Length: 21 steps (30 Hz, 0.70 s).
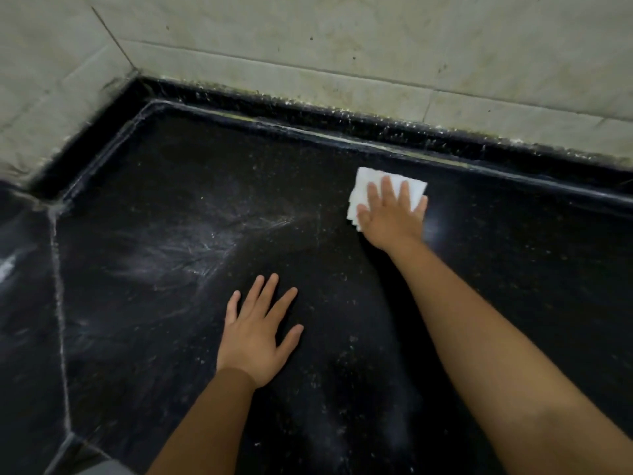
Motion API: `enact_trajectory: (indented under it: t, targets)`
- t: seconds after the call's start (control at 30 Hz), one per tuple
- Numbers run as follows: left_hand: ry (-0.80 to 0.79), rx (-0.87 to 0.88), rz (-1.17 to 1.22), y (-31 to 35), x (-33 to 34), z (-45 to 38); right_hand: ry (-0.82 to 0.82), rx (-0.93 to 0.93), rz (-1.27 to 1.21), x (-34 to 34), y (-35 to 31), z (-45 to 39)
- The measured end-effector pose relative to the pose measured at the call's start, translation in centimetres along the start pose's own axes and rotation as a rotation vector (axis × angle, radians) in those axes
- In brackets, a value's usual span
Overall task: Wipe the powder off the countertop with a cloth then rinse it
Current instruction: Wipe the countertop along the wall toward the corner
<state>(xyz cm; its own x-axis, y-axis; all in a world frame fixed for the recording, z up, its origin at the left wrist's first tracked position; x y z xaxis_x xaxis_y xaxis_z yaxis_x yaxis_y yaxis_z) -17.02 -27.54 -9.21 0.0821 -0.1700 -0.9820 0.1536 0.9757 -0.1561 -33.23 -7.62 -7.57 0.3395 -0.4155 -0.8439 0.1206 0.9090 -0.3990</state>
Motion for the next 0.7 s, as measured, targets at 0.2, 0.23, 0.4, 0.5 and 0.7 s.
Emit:
enact_trajectory:
  t: [0.2, 0.23, 0.4, 0.5, 0.7]
  targets:
    - [0.008, -0.001, 0.065, -0.1, -0.1, 0.1, -0.177, -0.353, 0.127, 3.2, -2.2, 5.5]
    - [0.013, -0.006, 0.082, -0.1, 0.0, 0.1, -0.212, -0.385, 0.138, 3.3, -0.9, 7.0]
    - [0.023, 0.009, 0.065, -0.1, -0.1, 0.0, -0.058, -0.267, 0.216, -0.1, 9.5, 11.4]
    - [0.035, 0.010, 0.048, -0.1, -0.1, -0.1, -0.033, 0.079, 0.097, -3.9, 14.6, 8.8]
    - [0.032, 0.000, 0.044, -0.1, 0.1, 0.0, 0.116, 0.268, 0.005, -4.3, 8.9, 0.7]
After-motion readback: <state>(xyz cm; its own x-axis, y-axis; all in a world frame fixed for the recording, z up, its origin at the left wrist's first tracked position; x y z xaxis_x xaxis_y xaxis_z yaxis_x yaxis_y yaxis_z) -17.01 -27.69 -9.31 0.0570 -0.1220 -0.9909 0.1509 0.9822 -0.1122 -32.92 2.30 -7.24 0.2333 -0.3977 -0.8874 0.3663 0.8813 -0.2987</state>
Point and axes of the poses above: each hand's wrist, its own z-axis away from the middle knuckle, its own x-axis out of the palm, y = z × x, the point moved 2 cm from there along -z, towards the middle knuckle, and after that the axes turned 14 degrees about -z, right-handed, at the moved point
